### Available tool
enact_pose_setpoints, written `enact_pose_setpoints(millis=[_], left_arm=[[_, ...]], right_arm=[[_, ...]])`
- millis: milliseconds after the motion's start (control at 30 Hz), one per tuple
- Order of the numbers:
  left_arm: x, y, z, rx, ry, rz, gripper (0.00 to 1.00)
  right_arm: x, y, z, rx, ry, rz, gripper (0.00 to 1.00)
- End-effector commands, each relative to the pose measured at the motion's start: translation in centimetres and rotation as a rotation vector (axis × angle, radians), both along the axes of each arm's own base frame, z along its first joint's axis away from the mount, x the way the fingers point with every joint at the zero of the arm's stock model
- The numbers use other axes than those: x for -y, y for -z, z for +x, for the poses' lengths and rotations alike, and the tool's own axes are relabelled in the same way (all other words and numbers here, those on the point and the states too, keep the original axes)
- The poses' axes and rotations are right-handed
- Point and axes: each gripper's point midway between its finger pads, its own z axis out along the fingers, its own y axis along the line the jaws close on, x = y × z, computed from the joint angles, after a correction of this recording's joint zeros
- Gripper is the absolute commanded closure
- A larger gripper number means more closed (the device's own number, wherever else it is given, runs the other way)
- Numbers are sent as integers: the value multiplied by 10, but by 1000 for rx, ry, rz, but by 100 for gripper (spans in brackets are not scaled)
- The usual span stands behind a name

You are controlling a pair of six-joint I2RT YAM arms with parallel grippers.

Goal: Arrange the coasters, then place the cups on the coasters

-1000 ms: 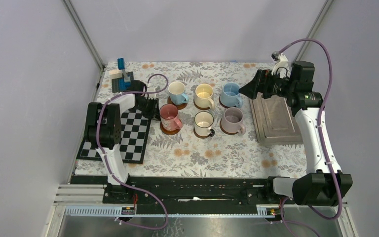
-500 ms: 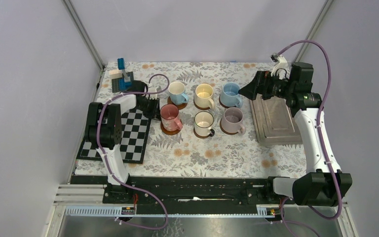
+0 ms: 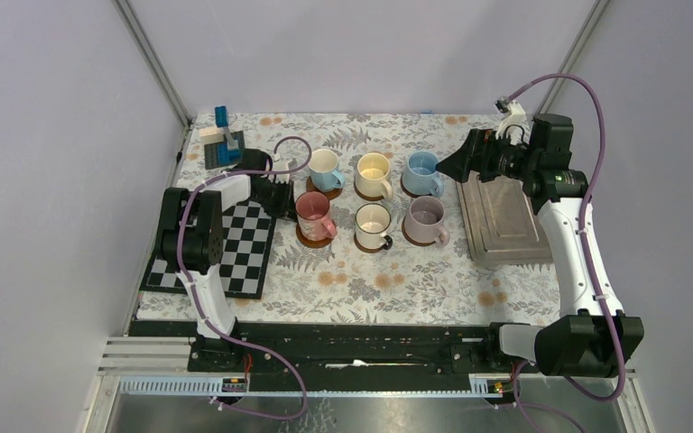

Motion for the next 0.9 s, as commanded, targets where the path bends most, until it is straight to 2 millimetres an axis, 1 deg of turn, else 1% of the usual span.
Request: enact_pose_setpoints(millis=[0, 300, 467, 533, 633, 733, 867], left_arm=[[11, -12, -13, -1, 30, -47, 88], [12, -14, -16, 2, 35, -52, 88], [11, -16, -11, 5, 21, -47, 86], [8, -19, -6, 18, 10, -37, 84], [-1, -30, 5, 48, -18, -25, 81], [-15, -43, 17, 78, -55, -12, 78], [-31, -76, 34, 183, -87, 24, 72]], right_arm=[[-1, -16, -4, 53, -11, 14, 1], [-2, -15, -6, 51, -13, 17, 0], [-1, -11, -5, 47, -14, 12, 0], [-1, -8, -4, 41, -17, 7, 0], [0, -4, -2, 30, -23, -7, 0], [1, 0, 1, 18, -27, -23, 1], [5, 8, 7, 7, -29, -63, 1]])
